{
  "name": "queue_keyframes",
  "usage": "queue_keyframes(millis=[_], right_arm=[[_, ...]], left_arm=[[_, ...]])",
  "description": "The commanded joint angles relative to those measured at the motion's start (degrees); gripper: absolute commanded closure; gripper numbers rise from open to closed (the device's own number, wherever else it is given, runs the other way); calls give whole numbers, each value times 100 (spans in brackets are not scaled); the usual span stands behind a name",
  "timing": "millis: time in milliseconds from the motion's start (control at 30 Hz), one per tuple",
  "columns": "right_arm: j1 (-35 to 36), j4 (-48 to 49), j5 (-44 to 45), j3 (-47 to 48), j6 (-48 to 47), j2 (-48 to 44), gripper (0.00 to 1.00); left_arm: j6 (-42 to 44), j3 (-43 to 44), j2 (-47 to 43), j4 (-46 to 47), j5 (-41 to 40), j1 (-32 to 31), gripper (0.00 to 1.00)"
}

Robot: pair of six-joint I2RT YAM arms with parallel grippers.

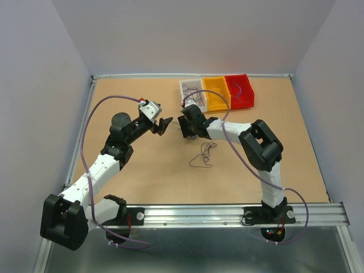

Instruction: Untangle the cables

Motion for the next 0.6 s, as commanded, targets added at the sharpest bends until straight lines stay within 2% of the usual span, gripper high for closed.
queue_keyframes(millis=[0,67,100,133,333,567], right_arm=[[58,-391,448,216,196,303,59],[67,-418,474,217,205,277,77],[58,-418,501,182,214,242,94],[58,-427,553,155,214,190,99],[14,-356,466,-47,82,-531,99],[-731,-304,45,-276,100,-1585,100]], left_arm=[[-44,-23,-121,367,42,20,19],[-44,-23,-121,367,51,12,19],[-43,-23,-112,367,59,20,19],[-52,-14,-112,367,59,12,19],[-26,-23,-112,358,77,12,19],[-26,-32,-138,367,86,20,19]])
